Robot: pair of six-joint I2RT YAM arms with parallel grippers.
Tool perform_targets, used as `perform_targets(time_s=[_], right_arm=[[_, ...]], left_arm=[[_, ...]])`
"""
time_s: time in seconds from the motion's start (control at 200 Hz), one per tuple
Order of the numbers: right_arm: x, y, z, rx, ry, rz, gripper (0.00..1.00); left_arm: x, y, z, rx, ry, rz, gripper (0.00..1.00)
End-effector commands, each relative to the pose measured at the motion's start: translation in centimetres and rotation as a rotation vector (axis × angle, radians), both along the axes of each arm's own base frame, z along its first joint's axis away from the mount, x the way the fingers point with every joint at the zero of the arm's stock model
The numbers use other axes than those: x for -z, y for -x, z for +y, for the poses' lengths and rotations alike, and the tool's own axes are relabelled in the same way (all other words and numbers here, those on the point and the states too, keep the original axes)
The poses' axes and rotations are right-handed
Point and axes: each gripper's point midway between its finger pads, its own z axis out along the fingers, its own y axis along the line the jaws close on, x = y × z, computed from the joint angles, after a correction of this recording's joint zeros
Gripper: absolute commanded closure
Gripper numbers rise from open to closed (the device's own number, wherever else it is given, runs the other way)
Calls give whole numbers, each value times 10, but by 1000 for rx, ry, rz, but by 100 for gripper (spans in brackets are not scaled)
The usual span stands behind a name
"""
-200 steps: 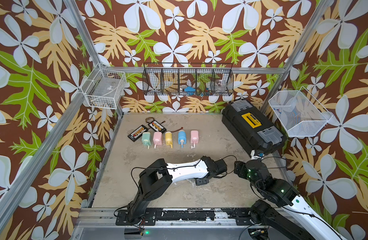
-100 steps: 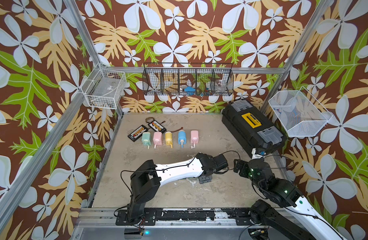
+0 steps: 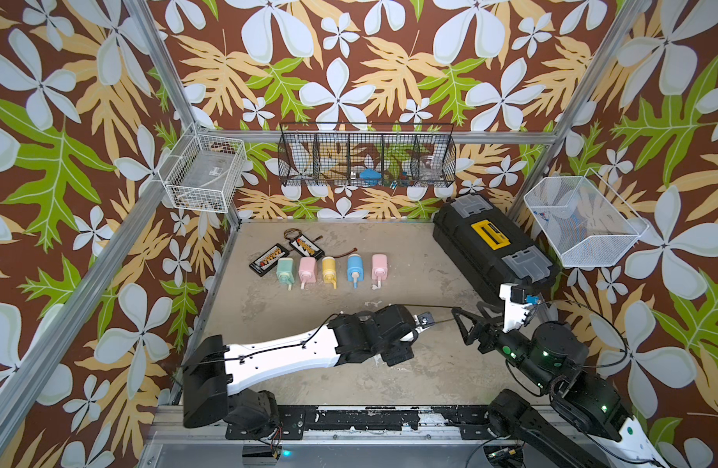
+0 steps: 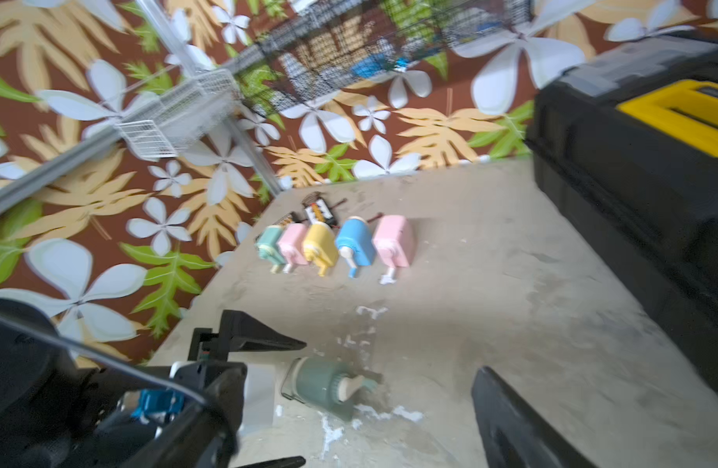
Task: Put the tray back into the pencil sharpener
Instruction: Place the pencil sharpener at the center of the board, then close the container of the pencil sharpener.
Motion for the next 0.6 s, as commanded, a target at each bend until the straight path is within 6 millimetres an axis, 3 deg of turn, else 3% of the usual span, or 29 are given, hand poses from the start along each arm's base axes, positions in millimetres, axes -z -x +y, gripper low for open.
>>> perform_targets(time_s=[0.0,0.09,0.22,0.365,0.47,0.596], right_arm=[[25,-28,-61,363,217,13,12],[36,-42,-29,225,280,12,12],[51,-56,21,-31,409,-36,12],[70,-61,61,-273,521,-76,12],[96,-48,96,-532,567,-88,11],[124,-35,122,-753,631,-122,10]], left_arm=[[-55,-14,10,-163,296,-49,11],[-74,-19,34,-297,447,-42,11],[-81,-26,74,-516,643,44,11],[-62,-31,114,-673,773,187,13],[-38,-35,138,-783,783,264,15],[-4,-36,156,-884,770,380,17]])
